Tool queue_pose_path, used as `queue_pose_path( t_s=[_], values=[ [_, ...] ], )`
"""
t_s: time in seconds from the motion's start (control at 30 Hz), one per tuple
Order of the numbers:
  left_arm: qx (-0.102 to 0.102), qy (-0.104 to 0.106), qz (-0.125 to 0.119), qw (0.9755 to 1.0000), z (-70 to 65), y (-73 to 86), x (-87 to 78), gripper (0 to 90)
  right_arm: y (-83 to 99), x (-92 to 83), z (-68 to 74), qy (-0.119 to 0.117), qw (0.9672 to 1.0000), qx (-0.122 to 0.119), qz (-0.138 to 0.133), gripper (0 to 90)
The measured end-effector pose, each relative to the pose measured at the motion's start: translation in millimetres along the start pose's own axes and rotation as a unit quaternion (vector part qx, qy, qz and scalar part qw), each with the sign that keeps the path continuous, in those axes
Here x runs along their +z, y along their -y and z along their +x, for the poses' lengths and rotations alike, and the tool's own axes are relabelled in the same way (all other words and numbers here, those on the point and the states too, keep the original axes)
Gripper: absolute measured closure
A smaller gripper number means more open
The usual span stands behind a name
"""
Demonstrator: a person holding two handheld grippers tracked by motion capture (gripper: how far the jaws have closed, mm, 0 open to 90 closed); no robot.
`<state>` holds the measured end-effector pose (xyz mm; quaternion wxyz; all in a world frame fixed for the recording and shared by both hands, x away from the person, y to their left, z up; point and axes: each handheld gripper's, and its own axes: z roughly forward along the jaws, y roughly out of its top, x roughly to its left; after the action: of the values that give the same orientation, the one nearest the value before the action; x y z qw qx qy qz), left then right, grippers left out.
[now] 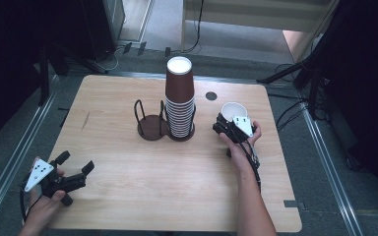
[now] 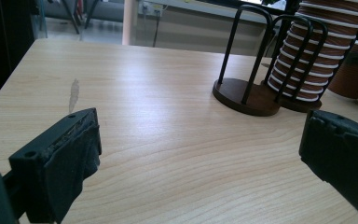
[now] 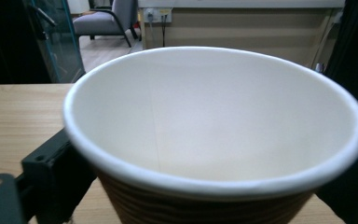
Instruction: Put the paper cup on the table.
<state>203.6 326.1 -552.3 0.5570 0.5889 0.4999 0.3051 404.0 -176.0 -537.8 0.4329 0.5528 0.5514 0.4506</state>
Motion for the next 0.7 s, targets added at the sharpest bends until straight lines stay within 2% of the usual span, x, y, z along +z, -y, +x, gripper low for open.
queue_pose_path(
  t_s=[0.13,0.2,0.5,0.7],
  values=[
    [-0.003,0.001,-0.002,1.0000,0.5,-0.4,-0.3,0.0,-1.0,-1.4,0.0,-0.006,0.9999,-0.007,0.011,0.0],
    [-0.003,0.001,-0.002,1.0000,0.6,-0.4,-0.4,0.0,-1.9,-3.8,0.2,-0.012,0.9999,-0.001,0.012,0.0],
    [-0.007,0.000,-0.002,1.0000,0.9,-0.3,-0.3,0.0,-3.6,-19.5,-3.7,-0.038,0.9993,-0.003,0.003,0.0],
    [-0.004,0.001,0.000,1.0000,0.8,-0.2,0.4,0.0,-6.1,-31.8,-8.4,-0.053,0.9985,-0.013,-0.010,0.0]
  ],
)
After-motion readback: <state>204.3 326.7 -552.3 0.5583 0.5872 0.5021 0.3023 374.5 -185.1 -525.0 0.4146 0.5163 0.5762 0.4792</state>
